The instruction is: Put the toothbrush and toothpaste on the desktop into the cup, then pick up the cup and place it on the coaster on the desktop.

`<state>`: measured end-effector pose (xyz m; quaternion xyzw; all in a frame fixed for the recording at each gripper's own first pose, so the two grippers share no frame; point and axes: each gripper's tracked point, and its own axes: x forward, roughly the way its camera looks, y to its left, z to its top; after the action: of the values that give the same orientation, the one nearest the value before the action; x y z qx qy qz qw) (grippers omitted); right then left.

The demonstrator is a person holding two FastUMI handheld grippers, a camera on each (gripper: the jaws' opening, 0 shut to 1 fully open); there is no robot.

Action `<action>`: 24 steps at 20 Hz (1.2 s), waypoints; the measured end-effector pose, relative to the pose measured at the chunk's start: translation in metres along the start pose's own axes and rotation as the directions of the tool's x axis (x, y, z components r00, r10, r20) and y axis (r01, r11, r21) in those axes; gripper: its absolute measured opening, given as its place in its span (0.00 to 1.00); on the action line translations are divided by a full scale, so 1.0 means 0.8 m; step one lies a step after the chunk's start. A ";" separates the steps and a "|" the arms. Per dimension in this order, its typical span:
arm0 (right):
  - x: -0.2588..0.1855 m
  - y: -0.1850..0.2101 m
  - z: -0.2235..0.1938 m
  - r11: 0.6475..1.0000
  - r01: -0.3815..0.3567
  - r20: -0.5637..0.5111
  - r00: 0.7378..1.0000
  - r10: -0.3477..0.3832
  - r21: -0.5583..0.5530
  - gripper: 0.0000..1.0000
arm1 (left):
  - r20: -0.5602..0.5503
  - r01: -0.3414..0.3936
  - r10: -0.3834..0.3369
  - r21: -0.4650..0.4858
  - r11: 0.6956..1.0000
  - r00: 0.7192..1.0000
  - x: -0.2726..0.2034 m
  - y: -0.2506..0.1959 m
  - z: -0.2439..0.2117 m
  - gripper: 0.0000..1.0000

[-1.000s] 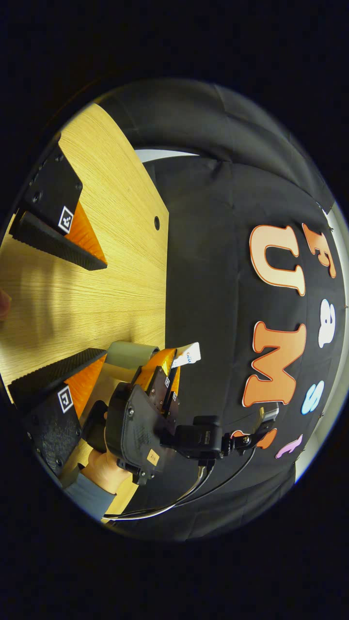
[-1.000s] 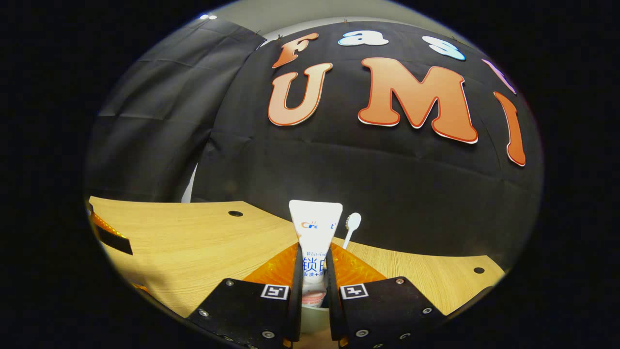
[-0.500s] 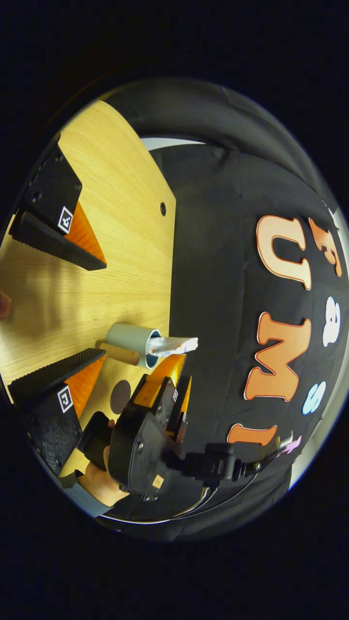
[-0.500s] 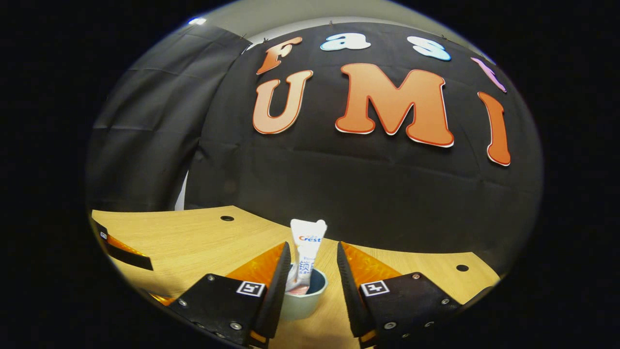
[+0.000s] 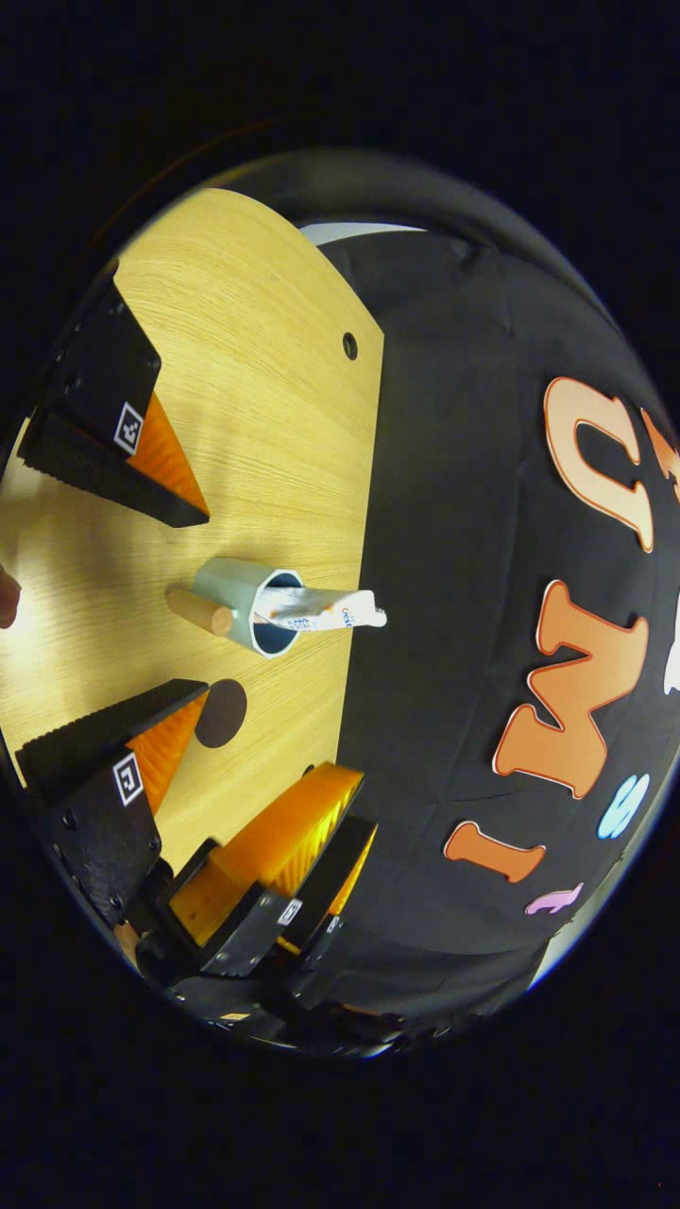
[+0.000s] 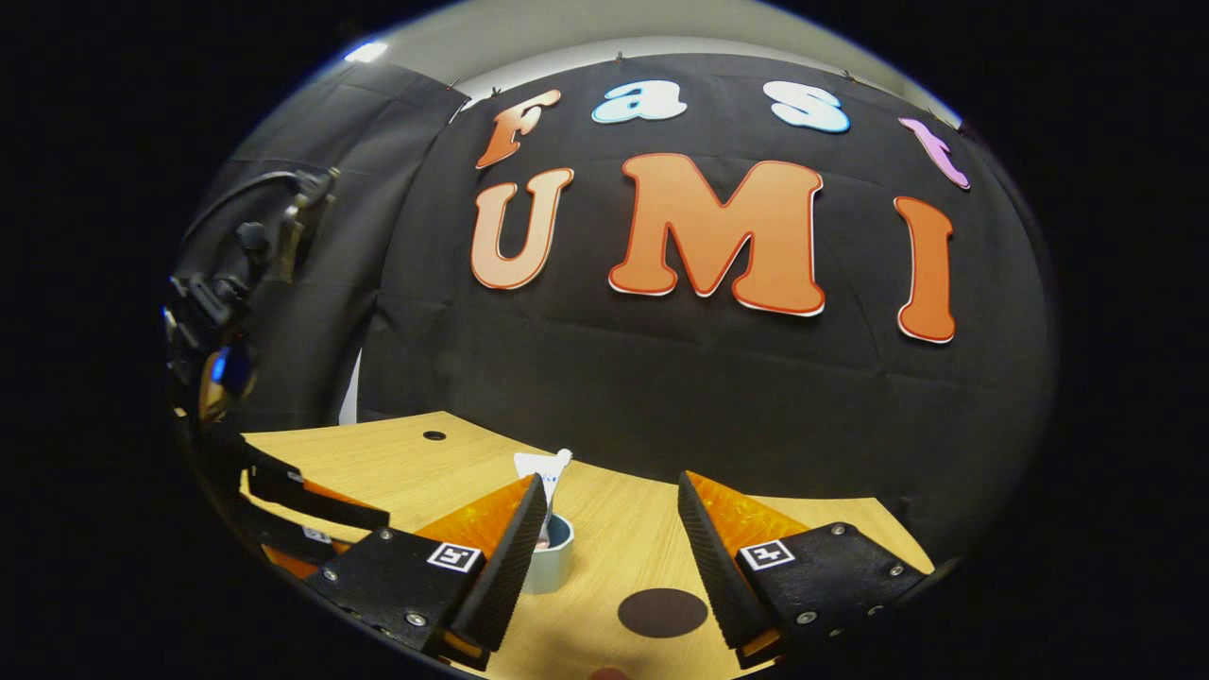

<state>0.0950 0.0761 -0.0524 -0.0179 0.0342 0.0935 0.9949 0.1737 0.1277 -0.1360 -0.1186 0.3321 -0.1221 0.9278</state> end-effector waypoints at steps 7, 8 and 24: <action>-0.050 -0.044 0.017 1.000 0.014 -0.021 1.000 -0.014 0.018 0.89 | -0.230 0.001 -0.009 -0.034 0.999 0.973 0.049 -0.033 0.005 0.98; -0.056 -0.047 0.016 1.000 0.015 -0.024 1.000 -0.014 0.015 0.90 | -0.267 -0.010 0.000 -0.037 0.999 0.964 0.057 -0.030 -0.001 0.98; -0.103 -0.055 0.016 0.999 0.006 -0.025 1.000 -0.007 -0.040 0.91 | -0.540 -0.156 0.162 0.057 0.986 0.826 0.107 -0.011 -0.035 0.93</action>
<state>0.0231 0.0179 -0.0325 -0.0391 0.0449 0.0909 0.9941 0.2185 0.0889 -0.2048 -0.0462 0.5891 -0.0747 0.8033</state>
